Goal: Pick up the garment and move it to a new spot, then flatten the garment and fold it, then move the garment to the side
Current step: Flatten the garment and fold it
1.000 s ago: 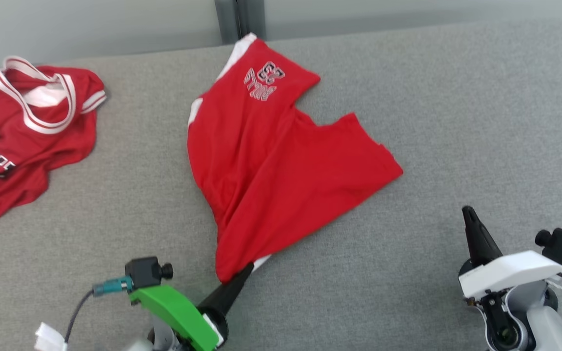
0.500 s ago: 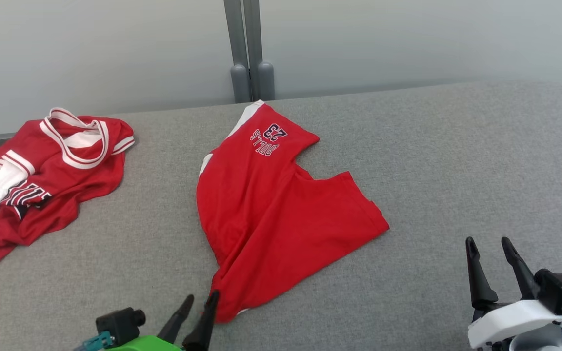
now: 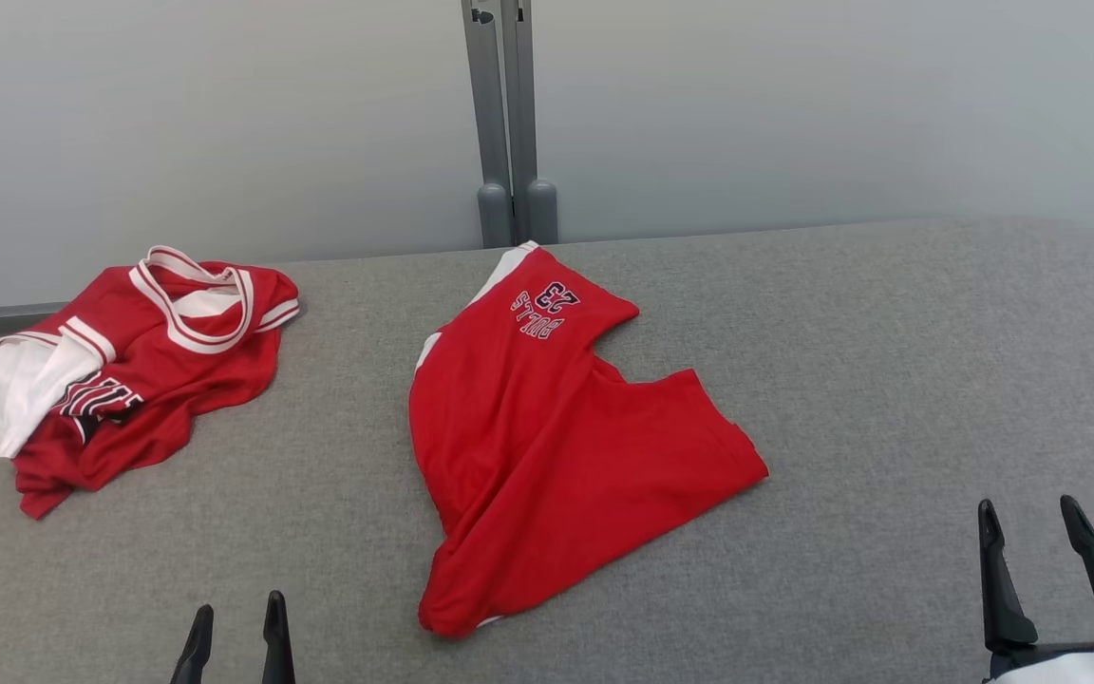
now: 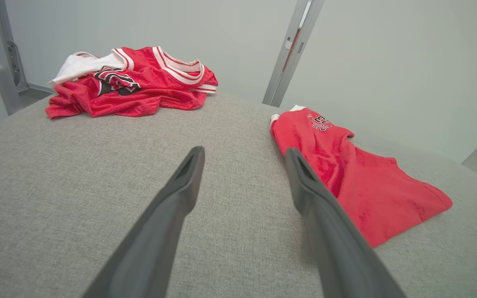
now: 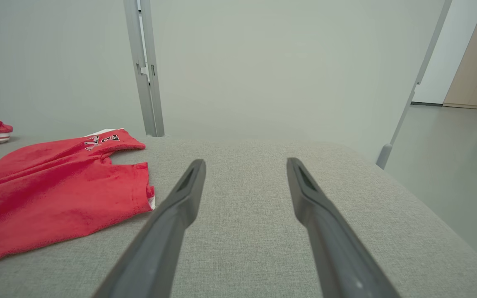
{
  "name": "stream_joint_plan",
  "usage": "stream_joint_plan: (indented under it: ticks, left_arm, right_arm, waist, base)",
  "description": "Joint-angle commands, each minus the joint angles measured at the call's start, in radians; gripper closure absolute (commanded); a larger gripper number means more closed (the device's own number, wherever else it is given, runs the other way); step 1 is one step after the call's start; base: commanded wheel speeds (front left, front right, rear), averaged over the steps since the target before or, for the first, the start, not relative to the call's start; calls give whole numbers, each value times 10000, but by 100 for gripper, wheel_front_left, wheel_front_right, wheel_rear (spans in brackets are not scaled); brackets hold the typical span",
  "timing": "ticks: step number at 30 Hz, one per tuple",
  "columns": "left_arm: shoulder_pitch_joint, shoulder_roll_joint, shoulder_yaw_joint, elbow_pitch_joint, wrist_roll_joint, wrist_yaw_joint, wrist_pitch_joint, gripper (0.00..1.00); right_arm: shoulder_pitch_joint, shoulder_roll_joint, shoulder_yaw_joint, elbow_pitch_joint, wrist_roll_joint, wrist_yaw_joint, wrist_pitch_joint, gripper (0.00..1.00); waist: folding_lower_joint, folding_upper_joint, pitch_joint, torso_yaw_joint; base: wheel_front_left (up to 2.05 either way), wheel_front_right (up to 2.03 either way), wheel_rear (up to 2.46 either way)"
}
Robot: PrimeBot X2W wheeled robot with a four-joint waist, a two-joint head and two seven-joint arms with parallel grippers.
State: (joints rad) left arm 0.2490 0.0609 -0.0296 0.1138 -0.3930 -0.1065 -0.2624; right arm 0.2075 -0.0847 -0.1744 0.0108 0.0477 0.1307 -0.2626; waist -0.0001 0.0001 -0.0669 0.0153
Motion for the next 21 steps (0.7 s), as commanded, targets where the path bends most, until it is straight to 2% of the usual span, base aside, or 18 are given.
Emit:
stream_joint_plan:
  ticks: [1,3,16,21]
  left_arm:
    - [232,-56,174,-82,282,-93,-28,0]
    - [349,-82,371,-191,646,-155,-30,0]
    - [234,-102,340,-199,486,-246,-31,0]
    - [155,-103,48,-99,546,-251,-30,0]
  right_arm:
    - [252,-2,-31,-61,-139,0,-28,0]
    - [374,32,-136,-20,-205,0,-28,0]
    - [311,108,12,-14,-275,0,-30,0]
    - [164,45,154,-18,-249,0,-30,0]
  waist:
    - [1,-1,-77,63]
    - [1,-1,-92,80]
    - [1,-1,8,89]
    - [1,-1,55,102]
  base:
    - [0,0,0]
    - [0,0,0]
    - [0,0,0]
    - [0,0,0]
